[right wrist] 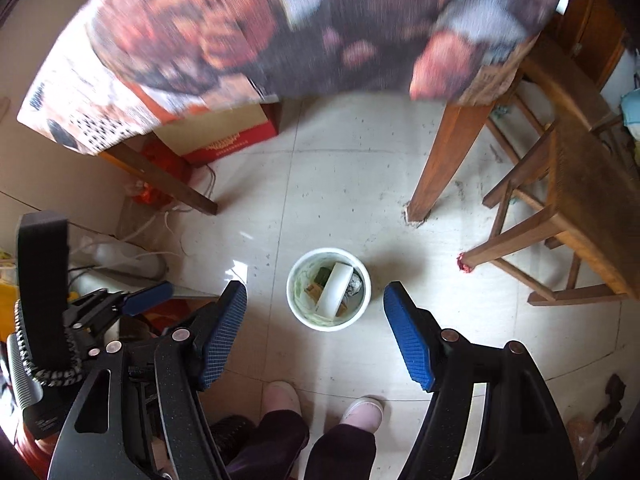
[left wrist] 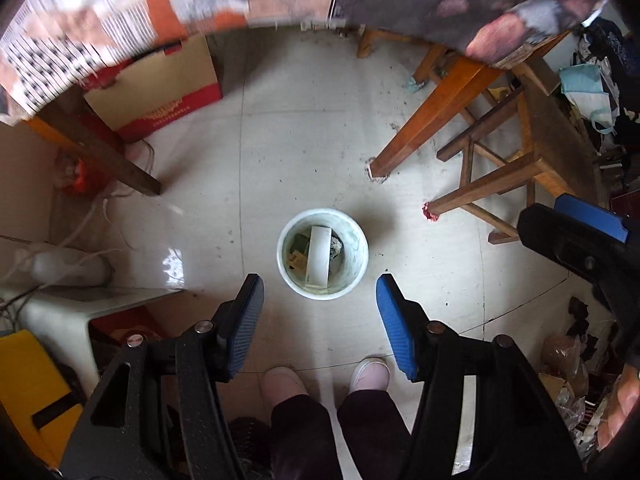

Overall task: Collect trash
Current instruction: 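Raise both empty tools back toward the table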

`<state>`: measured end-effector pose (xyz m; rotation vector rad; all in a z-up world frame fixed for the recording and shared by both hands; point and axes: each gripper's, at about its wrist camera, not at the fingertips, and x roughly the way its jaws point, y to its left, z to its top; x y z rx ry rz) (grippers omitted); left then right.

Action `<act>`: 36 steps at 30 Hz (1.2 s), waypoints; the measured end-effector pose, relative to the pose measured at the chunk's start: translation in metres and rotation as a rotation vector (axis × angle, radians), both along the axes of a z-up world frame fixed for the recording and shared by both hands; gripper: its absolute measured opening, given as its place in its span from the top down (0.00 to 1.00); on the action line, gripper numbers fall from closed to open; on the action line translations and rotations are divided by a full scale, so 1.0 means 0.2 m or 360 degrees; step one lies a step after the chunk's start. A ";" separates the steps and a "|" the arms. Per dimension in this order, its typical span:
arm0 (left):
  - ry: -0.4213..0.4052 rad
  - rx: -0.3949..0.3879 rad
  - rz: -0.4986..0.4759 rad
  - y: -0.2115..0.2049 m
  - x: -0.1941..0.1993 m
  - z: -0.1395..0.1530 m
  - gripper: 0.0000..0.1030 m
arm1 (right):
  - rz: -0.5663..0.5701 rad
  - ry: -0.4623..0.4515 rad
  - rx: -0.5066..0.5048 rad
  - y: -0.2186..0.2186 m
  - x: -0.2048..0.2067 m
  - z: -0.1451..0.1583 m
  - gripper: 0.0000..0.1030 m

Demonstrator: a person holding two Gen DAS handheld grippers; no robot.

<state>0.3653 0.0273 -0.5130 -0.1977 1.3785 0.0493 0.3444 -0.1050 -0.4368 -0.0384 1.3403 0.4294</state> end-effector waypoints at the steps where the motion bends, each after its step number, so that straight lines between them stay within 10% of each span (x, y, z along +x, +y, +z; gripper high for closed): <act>1: -0.0022 0.0022 -0.0009 0.00 -0.01 0.09 0.44 | -0.0002 -0.0010 0.0004 0.00 0.00 0.05 0.34; 23: -0.0714 0.0100 -0.0020 0.19 -0.37 1.83 0.44 | -0.0137 -0.0702 0.0135 0.01 -0.38 1.59 0.32; 36: -0.1257 0.0083 -0.0035 0.32 -0.63 2.43 0.29 | -0.0227 -0.1231 0.0178 0.08 -0.61 2.02 0.23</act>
